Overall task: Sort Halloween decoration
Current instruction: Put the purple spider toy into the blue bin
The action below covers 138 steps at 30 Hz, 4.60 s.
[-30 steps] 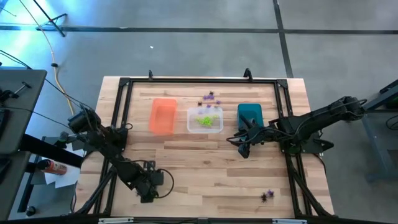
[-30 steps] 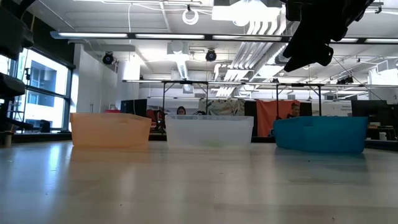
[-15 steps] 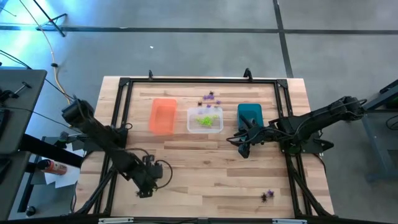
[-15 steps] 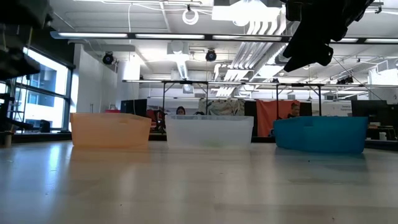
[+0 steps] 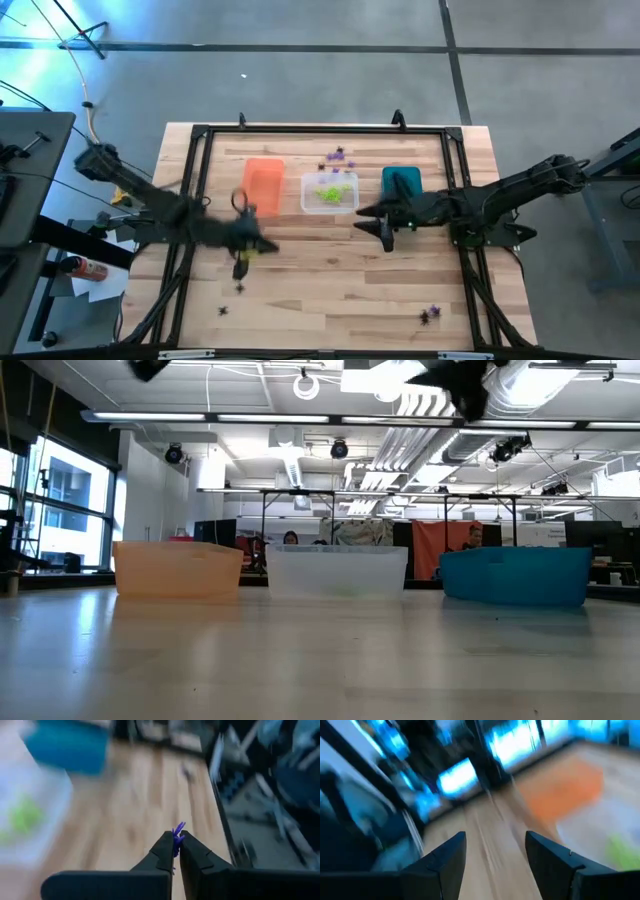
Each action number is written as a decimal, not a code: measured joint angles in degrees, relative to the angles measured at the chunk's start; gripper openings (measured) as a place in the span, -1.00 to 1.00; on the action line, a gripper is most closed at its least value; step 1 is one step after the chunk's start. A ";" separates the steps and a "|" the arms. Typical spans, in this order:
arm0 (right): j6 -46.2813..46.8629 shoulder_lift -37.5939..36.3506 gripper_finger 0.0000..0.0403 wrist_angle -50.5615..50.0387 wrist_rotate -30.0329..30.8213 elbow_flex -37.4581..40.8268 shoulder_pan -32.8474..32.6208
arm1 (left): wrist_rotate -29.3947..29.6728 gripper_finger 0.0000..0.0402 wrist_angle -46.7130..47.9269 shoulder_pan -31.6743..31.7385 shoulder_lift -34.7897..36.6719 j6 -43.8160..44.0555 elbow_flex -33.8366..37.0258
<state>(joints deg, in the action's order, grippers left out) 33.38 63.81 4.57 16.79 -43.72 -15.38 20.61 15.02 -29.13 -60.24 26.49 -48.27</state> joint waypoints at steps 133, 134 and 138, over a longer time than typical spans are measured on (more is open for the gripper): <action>21.91 2.46 -0.01 -9.35 -16.85 -4.04 15.74 | -22.87 -0.01 -21.60 34.01 6.11 -5.04 -1.16; 22.17 4.24 -0.01 -11.21 -15.75 -5.92 17.73 | -22.87 -0.01 -20.89 33.99 6.94 -5.78 -1.16; 21.27 13.23 -0.01 -21.89 -13.78 -15.70 26.47 | -22.73 -0.01 -18.98 34.01 8.58 -8.17 -1.20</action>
<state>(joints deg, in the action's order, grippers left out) 54.65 77.04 -17.32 3.01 -59.43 11.09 -2.12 -3.96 4.89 -51.66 18.32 -49.47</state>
